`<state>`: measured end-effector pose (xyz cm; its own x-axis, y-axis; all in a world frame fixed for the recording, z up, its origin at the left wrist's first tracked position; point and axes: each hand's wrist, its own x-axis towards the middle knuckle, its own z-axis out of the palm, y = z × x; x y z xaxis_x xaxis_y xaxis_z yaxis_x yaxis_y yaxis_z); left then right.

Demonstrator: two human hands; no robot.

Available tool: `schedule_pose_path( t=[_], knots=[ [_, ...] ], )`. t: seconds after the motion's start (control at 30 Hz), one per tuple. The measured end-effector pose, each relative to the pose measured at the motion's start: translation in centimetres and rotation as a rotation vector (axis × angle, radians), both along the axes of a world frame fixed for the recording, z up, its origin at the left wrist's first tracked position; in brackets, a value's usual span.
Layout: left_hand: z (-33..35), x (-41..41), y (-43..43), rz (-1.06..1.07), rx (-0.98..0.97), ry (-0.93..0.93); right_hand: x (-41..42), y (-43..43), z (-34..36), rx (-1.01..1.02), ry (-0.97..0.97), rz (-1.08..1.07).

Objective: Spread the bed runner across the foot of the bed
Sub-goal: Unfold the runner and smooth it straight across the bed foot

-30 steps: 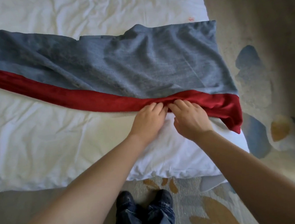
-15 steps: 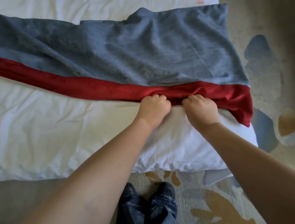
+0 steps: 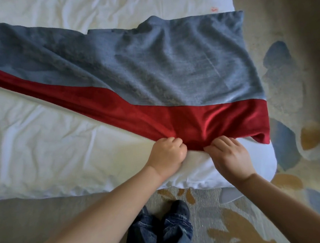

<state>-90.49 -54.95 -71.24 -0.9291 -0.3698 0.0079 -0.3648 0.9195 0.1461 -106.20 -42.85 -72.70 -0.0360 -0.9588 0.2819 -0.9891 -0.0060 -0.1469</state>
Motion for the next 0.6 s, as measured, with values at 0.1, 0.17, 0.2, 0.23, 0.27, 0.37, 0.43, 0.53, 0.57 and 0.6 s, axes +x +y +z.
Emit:
schedule_pose_path(
  t=[0.1,0.17,0.2,0.23,0.27,0.37,0.43,0.53,0.57,0.6],
  knots=[
    [0.2,-0.3,0.9,-0.024,0.018,-0.001,-0.3,0.9,0.2,0.041,-0.026,-0.019],
    [0.3,-0.7,1.6,-0.031,0.035,-0.008,-0.8,1.4,0.6,0.063,-0.033,-0.023],
    [0.3,-0.9,2.0,-0.029,0.046,-0.013,-1.1,1.6,0.8,0.069,-0.031,-0.028],
    [0.2,-1.1,2.4,-0.029,0.057,-0.015,-1.4,1.9,1.0,0.080,-0.030,-0.034],
    [0.2,-1.3,2.7,-0.029,0.068,-0.014,-1.5,2.2,1.1,0.097,-0.032,-0.045],
    [0.1,-1.7,3.3,-0.023,0.085,-0.007,-1.6,2.8,1.0,0.148,-0.045,-0.073],
    [-0.1,-1.6,3.3,-0.005,0.100,0.007,-1.5,2.8,0.9,0.153,-0.041,-0.066],
    [-0.3,-1.6,3.2,0.033,0.084,0.057,-1.8,2.7,0.9,0.136,-0.012,-0.029],
    [-0.3,-1.6,3.2,0.040,0.071,0.077,-2.1,2.8,1.0,0.134,0.003,-0.022],
    [-0.3,-1.8,3.2,0.044,0.057,0.091,-2.5,2.9,1.1,0.137,0.015,-0.029]
  ],
)
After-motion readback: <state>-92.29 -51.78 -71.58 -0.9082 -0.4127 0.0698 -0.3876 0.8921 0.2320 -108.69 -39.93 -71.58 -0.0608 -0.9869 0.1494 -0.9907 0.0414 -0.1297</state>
